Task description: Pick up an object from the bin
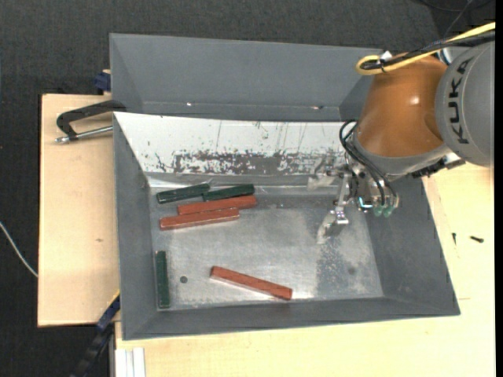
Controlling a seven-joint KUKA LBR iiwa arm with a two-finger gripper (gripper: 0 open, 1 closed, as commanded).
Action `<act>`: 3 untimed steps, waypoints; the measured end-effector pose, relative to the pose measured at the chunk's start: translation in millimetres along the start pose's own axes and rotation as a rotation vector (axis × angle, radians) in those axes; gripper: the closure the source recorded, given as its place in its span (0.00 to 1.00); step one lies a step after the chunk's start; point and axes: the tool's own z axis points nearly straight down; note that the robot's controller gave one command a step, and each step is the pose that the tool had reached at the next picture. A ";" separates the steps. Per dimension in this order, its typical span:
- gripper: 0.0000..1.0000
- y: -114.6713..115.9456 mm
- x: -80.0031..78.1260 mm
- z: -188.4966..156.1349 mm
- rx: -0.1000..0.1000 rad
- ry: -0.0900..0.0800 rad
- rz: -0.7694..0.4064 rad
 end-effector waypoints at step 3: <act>0.00 79.6 12.5 26.6 0.002 -0.012 -0.163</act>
Offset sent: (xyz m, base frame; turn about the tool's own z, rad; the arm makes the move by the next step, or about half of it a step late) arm -0.0081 0.0917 0.0070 -0.2429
